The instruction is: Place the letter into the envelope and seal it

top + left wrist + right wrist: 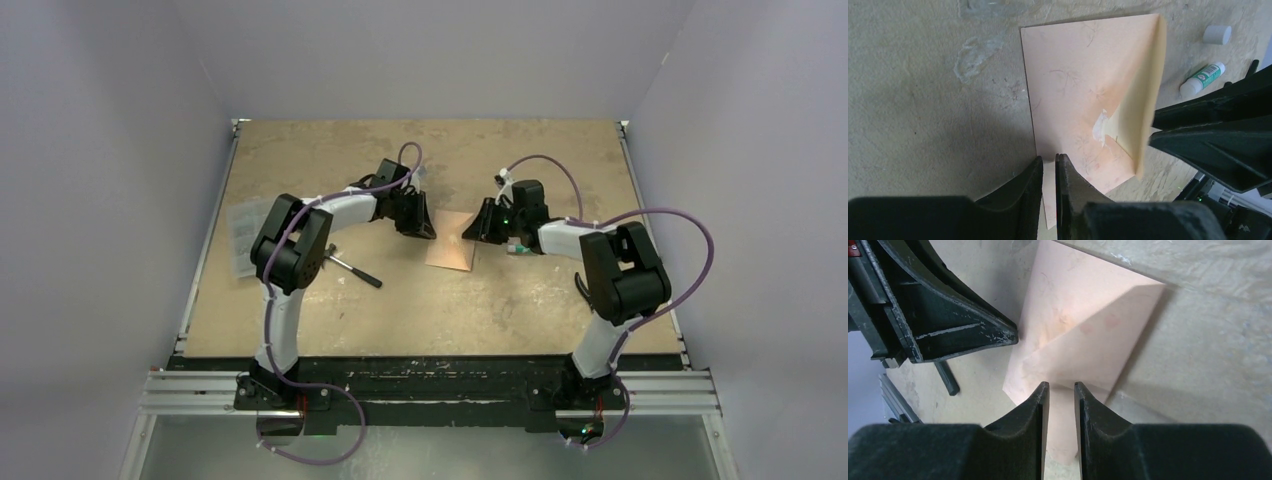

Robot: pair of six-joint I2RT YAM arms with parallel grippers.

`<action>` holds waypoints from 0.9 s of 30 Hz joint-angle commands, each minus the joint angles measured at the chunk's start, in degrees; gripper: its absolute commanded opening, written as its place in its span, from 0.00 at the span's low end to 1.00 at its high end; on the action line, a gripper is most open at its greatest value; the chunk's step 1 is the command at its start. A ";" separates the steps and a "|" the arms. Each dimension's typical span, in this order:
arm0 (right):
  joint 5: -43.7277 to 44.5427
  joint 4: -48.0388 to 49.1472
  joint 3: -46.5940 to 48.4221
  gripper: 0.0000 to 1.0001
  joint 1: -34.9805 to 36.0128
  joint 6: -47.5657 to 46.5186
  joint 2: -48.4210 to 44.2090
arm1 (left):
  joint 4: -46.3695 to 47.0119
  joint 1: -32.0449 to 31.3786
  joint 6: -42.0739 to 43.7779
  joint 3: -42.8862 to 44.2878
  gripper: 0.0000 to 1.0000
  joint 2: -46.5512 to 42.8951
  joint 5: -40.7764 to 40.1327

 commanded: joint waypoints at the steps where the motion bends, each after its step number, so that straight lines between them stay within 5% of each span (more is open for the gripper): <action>1: 0.79 1.98 4.14 0.27 1.92 -1.52 2.55 | -3.67 -0.55 2.99 0.56 0.14 3.64 -5.69; 15: 8.49 -6.83 11.10 0.21 6.35 -4.34 8.40 | -2.80 -0.51 2.21 0.80 0.13 4.37 -5.18; 27: 34.92 -16.77 11.81 0.06 16.10 -11.58 11.24 | -2.91 -0.46 1.82 0.83 0.12 5.17 -6.46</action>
